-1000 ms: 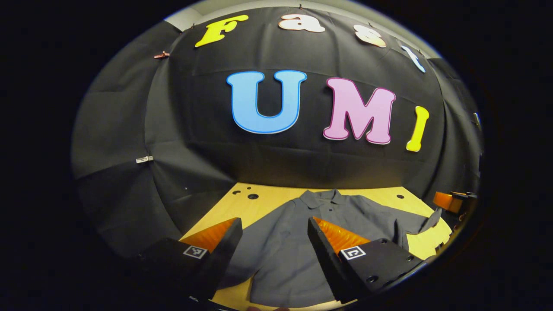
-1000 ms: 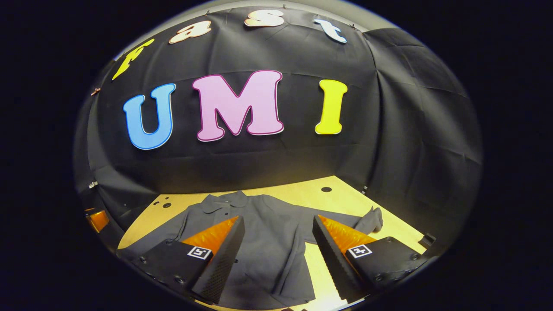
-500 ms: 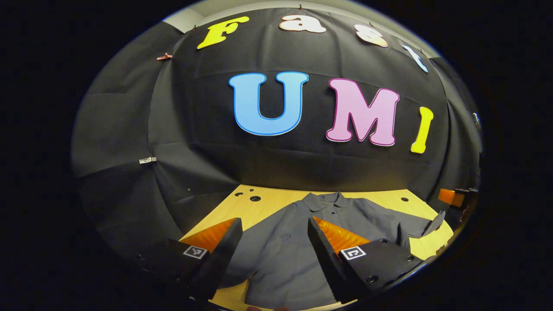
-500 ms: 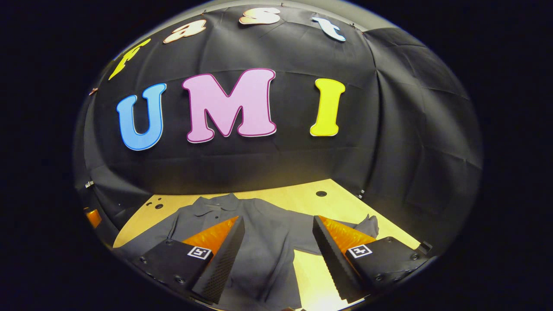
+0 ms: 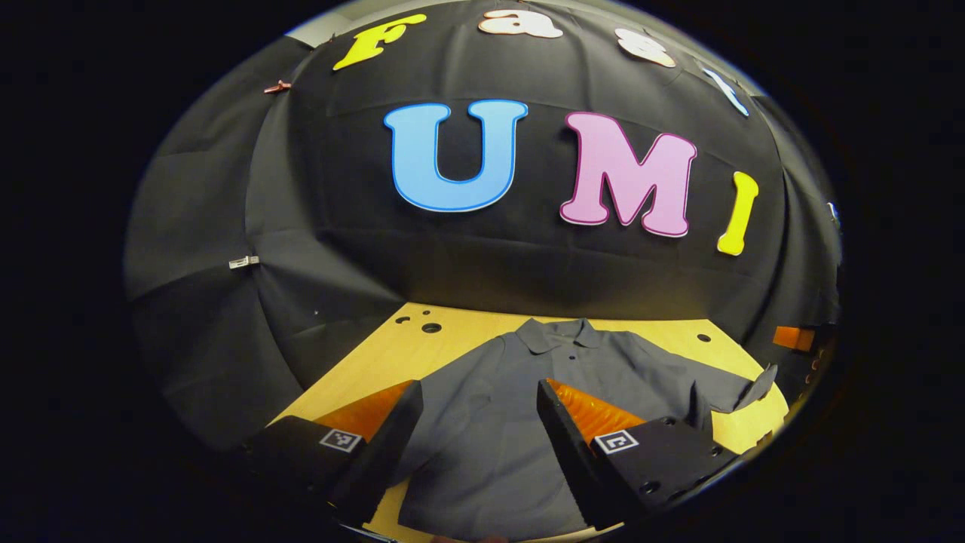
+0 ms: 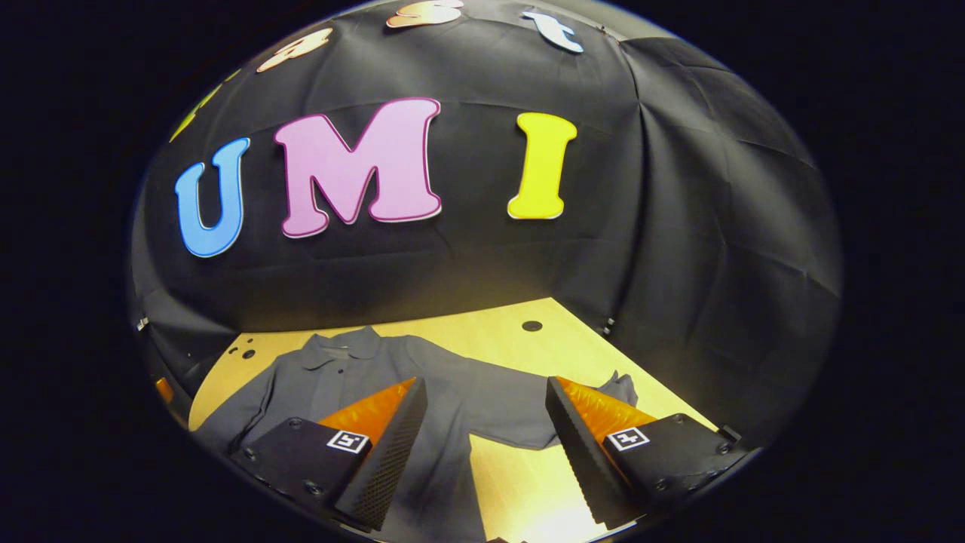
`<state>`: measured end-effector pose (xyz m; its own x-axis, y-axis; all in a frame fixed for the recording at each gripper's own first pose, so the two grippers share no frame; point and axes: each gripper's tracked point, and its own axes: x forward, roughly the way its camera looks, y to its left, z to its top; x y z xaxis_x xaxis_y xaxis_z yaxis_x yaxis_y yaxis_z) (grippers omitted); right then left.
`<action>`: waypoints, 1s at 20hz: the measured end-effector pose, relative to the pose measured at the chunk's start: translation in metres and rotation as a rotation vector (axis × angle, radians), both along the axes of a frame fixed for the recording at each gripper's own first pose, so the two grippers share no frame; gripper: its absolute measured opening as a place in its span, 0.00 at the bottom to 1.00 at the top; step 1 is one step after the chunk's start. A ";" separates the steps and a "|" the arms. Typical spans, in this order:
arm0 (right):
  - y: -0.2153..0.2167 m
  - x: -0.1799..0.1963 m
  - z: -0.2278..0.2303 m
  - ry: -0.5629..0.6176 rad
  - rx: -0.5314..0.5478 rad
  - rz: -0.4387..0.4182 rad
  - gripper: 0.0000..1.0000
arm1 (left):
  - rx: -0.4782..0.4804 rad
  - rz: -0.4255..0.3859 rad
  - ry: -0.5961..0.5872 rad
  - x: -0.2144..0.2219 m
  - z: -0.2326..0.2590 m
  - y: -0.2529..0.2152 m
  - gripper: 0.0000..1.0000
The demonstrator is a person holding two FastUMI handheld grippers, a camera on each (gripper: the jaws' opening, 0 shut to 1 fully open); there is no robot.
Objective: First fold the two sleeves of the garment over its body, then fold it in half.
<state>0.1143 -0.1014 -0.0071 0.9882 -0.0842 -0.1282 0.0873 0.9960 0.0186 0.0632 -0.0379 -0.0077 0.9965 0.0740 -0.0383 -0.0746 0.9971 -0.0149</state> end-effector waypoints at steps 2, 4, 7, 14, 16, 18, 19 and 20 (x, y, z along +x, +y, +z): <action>-0.021 0.012 -0.011 0.035 0.008 -0.039 0.98 | 0.001 0.003 0.019 0.006 -0.007 -0.004 0.96; -0.044 0.025 -0.021 0.068 0.029 -0.090 0.98 | 0.014 0.013 0.025 0.012 -0.010 -0.008 0.96; -0.080 0.045 -0.042 0.137 0.077 -0.175 0.98 | -0.004 0.020 0.045 0.021 -0.013 -0.014 0.96; -0.157 0.076 -0.081 0.247 0.151 -0.318 0.98 | 0.016 0.061 0.082 0.031 -0.020 -0.018 0.96; -0.176 0.082 -0.097 0.290 0.156 -0.355 0.98 | 0.003 0.068 0.124 0.031 -0.029 -0.021 0.96; -0.191 0.090 -0.109 0.323 0.155 -0.374 0.98 | -0.006 0.086 0.147 0.032 -0.033 -0.023 0.96; -0.198 0.095 -0.116 0.339 0.156 -0.378 0.98 | -0.010 0.093 0.150 0.032 -0.033 -0.024 0.96; -0.203 0.100 -0.121 0.355 0.160 -0.381 0.98 | -0.013 0.100 0.154 0.031 -0.034 -0.025 0.96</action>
<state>0.2145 -0.3044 -0.1285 0.7849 -0.3804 -0.4891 0.4703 0.8797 0.0706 0.0946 -0.0624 -0.0419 0.9665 0.1705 -0.1916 -0.1755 0.9844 -0.0088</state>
